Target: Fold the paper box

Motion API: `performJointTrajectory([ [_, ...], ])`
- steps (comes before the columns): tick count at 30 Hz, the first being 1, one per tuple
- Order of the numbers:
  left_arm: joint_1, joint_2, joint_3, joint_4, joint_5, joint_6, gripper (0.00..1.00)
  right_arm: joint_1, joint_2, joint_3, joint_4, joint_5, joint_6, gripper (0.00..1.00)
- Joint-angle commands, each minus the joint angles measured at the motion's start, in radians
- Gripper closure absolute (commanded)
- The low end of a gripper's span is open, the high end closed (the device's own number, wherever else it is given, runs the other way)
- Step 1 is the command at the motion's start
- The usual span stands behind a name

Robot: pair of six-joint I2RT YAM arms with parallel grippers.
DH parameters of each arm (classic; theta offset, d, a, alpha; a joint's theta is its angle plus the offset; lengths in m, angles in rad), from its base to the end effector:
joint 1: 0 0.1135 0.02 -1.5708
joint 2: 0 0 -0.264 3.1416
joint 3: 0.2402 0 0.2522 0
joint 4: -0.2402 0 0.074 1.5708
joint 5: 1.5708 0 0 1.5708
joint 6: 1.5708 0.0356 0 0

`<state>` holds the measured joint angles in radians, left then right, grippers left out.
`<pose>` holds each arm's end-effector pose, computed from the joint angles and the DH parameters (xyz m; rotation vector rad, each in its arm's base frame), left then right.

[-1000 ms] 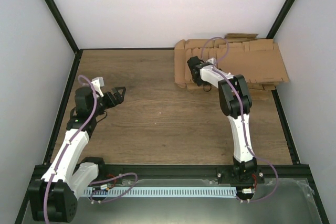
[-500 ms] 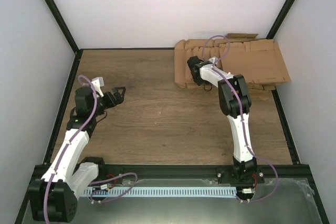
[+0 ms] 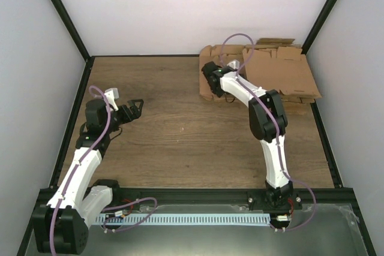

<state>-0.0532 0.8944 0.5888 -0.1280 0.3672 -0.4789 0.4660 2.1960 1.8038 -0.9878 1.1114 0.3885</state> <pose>0.2027 -0.0236 0.2578 -0.1934 2.0350 -0.7047 0.4082 0.1696 0.2012 0.0465 2.2581 -1.1848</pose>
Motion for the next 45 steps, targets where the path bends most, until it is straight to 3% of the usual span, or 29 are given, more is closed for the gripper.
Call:
performJointTrajectory([
  [1, 0.000, -0.012, 0.035, -0.005, 0.006, -0.002, 0.00, 0.132, -0.067, 0.048, -0.116, -0.009, 0.105, 0.99],
  [6, -0.001, -0.009, 0.043, -0.004, 0.006, -0.007, 0.00, 0.266, -0.112, 0.003, -0.093, -0.147, 0.067, 0.99],
  [9, 0.000, -0.002, 0.046, -0.002, 0.011, -0.010, 0.00, 0.309, -0.155, -0.023, -0.028, -0.282, -0.003, 0.93],
  [15, 0.000, -0.001, 0.053, -0.013, 0.009, -0.010, 0.00, 0.316, -0.292, -0.128, 0.152, -0.517, -0.124, 0.64],
  [18, 0.000, -0.003, 0.055, -0.018, 0.006, -0.014, 0.00, 0.316, -0.351, -0.181, 0.218, -0.585, -0.159, 0.43],
  [25, 0.000, 0.008, 0.058, -0.030, -0.020, -0.046, 0.00, 0.316, -0.415, -0.243, 0.296, -0.673, -0.178, 0.38],
  [32, 0.000, 0.032, 0.061, -0.056, -0.056, -0.116, 0.00, 0.305, -0.499, -0.298, 0.370, -0.742, -0.165, 0.01],
  [45, 0.000, 0.095, 0.041, 0.045, 0.111, -0.109, 0.00, 0.241, -0.577, -0.368, 0.439, -0.836, -0.135, 0.00],
])
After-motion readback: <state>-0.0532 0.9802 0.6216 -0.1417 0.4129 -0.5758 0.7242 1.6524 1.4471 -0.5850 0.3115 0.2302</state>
